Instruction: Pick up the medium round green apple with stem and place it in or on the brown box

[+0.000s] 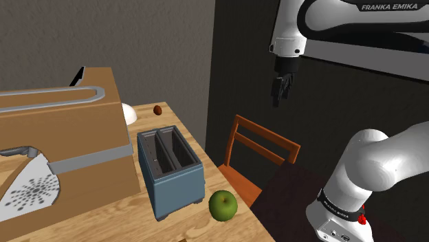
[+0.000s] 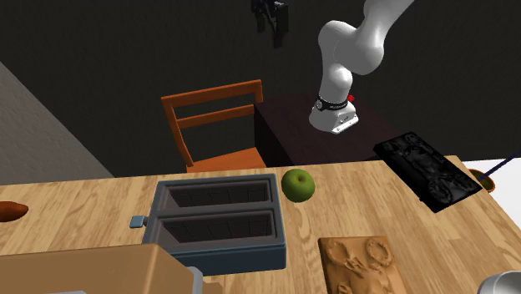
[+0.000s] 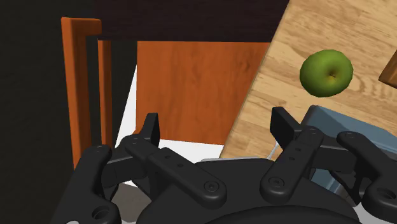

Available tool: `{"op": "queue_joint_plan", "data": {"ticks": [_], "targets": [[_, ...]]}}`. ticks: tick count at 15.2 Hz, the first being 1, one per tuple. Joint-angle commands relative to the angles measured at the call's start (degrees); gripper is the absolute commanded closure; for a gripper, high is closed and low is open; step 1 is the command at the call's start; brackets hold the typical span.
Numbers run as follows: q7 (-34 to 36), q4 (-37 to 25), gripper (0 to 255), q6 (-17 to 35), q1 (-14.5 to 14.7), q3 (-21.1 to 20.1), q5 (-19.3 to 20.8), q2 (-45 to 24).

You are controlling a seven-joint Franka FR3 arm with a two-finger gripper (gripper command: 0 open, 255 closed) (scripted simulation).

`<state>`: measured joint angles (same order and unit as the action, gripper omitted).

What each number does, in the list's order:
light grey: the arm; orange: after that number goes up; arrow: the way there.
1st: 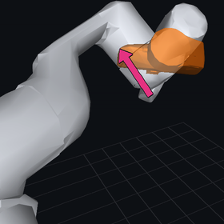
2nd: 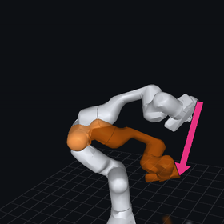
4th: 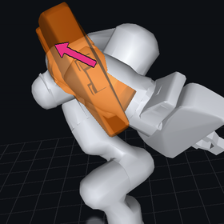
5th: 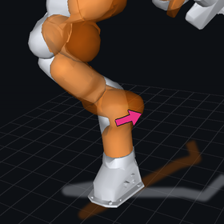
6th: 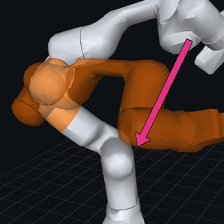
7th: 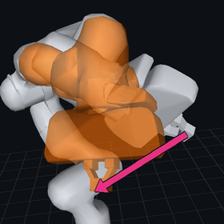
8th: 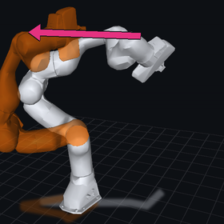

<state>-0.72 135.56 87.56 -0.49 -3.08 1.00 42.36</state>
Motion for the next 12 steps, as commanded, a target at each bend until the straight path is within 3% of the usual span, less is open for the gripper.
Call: {"op": "queue_joint_plan", "data": {"ticks": [1, 12], "targets": [[0.00, 0.00, 0, 0.00, 0.00, 0.00, 0.00, 0.00], [12.11, 15.85, 0, 18.26, 5.91, -12.08, -9.01, 3.13]]}}
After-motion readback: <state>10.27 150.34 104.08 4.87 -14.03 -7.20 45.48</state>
